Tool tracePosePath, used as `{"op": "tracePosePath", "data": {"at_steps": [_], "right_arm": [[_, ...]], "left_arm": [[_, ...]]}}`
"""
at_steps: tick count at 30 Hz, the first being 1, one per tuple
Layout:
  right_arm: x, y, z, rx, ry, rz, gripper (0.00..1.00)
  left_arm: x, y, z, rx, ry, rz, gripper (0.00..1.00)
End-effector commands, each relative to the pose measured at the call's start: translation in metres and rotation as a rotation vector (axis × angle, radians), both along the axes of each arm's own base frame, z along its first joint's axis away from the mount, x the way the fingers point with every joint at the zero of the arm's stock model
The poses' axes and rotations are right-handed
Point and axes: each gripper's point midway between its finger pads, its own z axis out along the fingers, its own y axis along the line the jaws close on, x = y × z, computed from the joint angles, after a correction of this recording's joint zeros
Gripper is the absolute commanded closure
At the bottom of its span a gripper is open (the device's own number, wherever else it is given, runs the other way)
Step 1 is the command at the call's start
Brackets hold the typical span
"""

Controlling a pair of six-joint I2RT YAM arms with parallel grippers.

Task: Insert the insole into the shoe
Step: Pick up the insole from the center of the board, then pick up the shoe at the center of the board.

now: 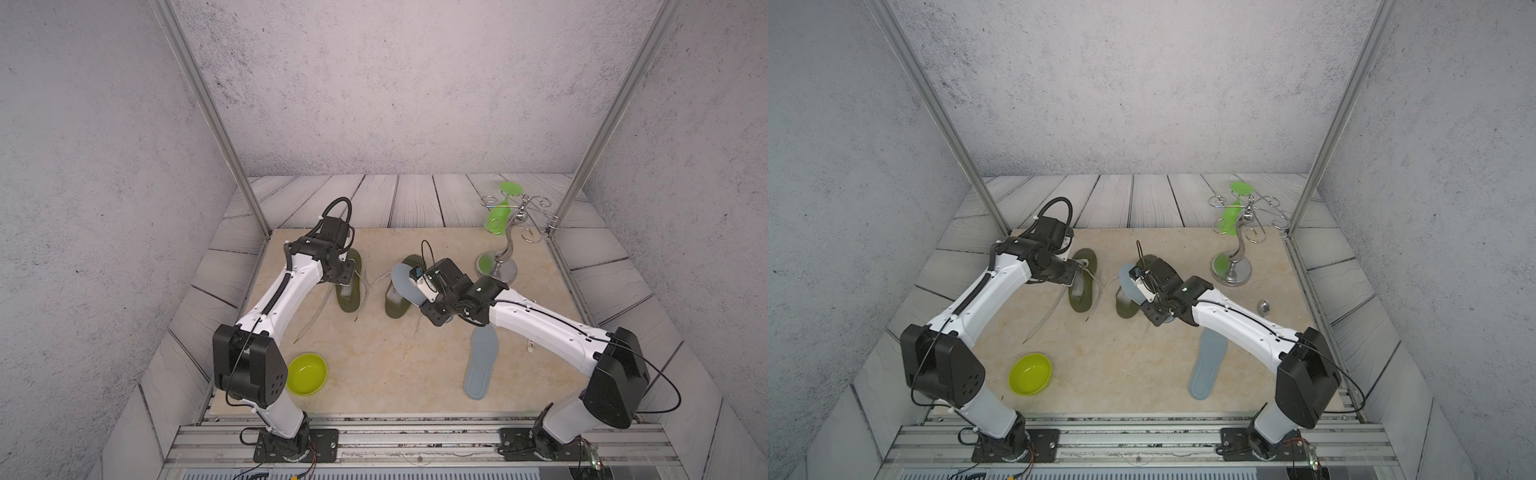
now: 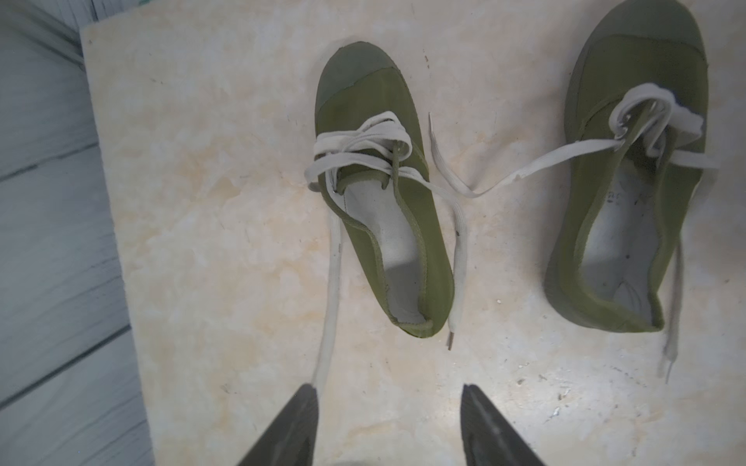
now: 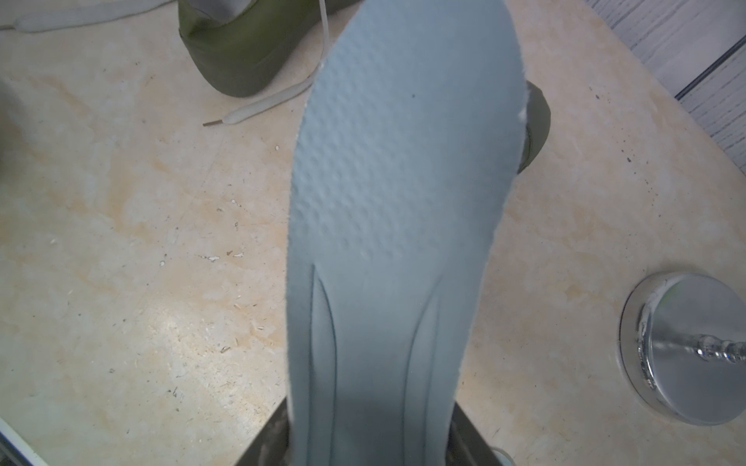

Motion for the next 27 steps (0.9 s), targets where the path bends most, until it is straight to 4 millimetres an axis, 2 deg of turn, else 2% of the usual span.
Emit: {"op": "tracePosePath", "data": {"at_steps": [1, 5, 9, 13, 18, 22, 27], "right_arm": [[-0.006, -0.007, 0.013, 0.031, -0.003, -0.008, 0.48], [-0.008, -0.01, 0.016, 0.036, -0.001, -0.003, 0.48], [-0.012, -0.014, 0.018, 0.037, -0.009, 0.007, 0.48], [-0.015, -0.02, 0.016, 0.037, -0.019, 0.013, 0.48], [-0.016, -0.024, 0.011, 0.034, -0.022, 0.016, 0.48], [-0.013, -0.022, 0.018, 0.05, -0.034, 0.013, 0.48], [-0.011, -0.025, 0.024, 0.053, -0.062, 0.014, 0.48]], "left_arm": [[0.001, 0.011, -0.007, 0.213, 0.046, -0.286, 0.37], [0.008, 0.011, -0.022, 0.317, 0.031, -0.479, 0.36], [0.013, 0.0, -0.034, 0.296, -0.006, -0.666, 0.39], [0.032, 0.005, -0.042, 0.294, -0.08, -0.746, 0.46], [0.049, 0.003, -0.051, 0.266, -0.08, -0.833, 0.5], [0.058, -0.003, -0.051, 0.215, -0.089, -0.905, 0.55], [0.069, 0.008, -0.053, 0.242, -0.081, -0.95, 0.64]]}}
